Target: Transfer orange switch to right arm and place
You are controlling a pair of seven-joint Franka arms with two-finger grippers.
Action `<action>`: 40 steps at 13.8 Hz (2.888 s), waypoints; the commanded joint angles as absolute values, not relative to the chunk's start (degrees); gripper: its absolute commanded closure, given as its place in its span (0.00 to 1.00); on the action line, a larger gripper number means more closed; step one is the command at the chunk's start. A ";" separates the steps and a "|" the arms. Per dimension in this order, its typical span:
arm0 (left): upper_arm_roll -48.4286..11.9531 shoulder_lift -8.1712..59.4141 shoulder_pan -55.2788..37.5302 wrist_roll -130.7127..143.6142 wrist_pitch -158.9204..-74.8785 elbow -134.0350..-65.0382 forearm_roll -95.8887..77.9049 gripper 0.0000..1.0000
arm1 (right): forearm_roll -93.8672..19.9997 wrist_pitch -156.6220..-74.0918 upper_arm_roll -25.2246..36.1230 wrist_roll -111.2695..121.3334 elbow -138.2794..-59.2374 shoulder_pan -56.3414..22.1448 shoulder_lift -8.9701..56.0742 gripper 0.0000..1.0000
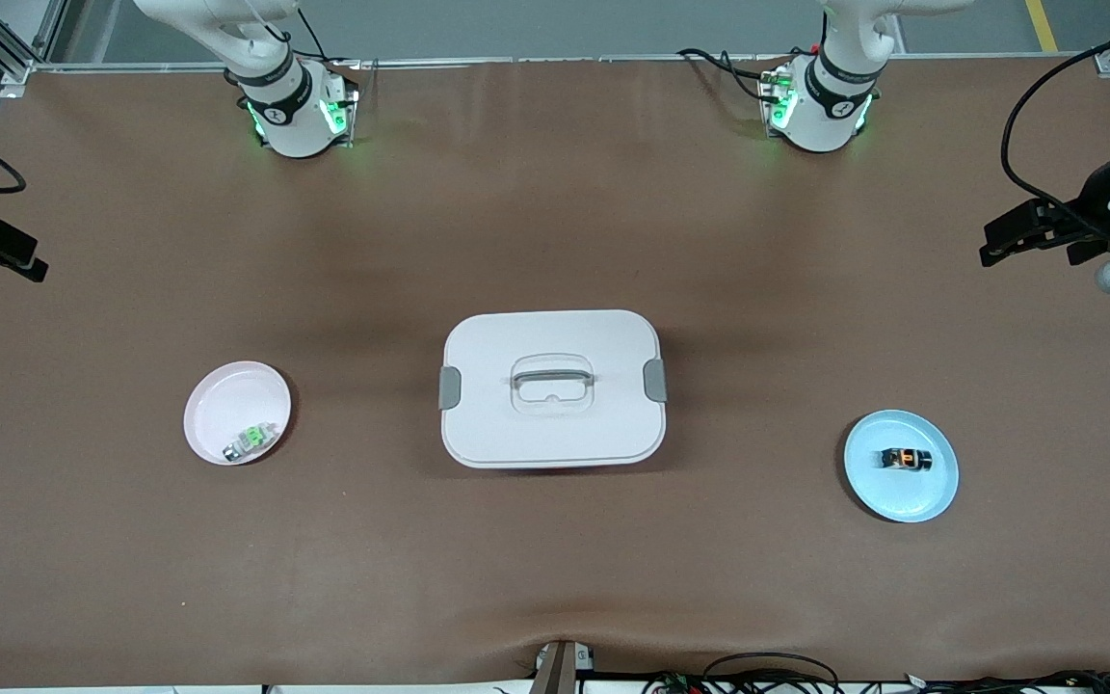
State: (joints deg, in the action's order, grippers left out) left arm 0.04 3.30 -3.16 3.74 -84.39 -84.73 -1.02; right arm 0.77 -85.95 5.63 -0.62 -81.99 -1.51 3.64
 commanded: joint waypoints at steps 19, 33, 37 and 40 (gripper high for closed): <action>0.35 21.07 -0.09 -1.39 -101.13 -86.92 0.09 0.00 | 1.14 -85.87 5.45 -1.14 -82.18 -1.58 3.25 0.00; 0.09 38.92 4.22 -8.79 -119.36 -86.75 0.36 0.00 | -3.08 -87.45 5.36 -1.14 -81.74 -0.88 3.16 0.00; 0.18 42.44 3.25 -8.18 -119.27 -83.95 0.35 0.00 | -3.08 -86.93 5.27 -1.14 -81.65 -0.88 3.08 0.00; 0.09 45.26 2.99 -8.09 -119.27 -81.57 0.35 0.00 | -2.90 -86.84 5.36 -1.05 -81.56 -0.88 2.81 0.00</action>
State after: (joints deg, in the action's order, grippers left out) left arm 0.11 42.76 3.25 -8.03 -119.62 -84.82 1.04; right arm -2.28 -87.35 5.58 -0.71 -81.82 -1.16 3.48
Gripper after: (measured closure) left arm 0.000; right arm 0.000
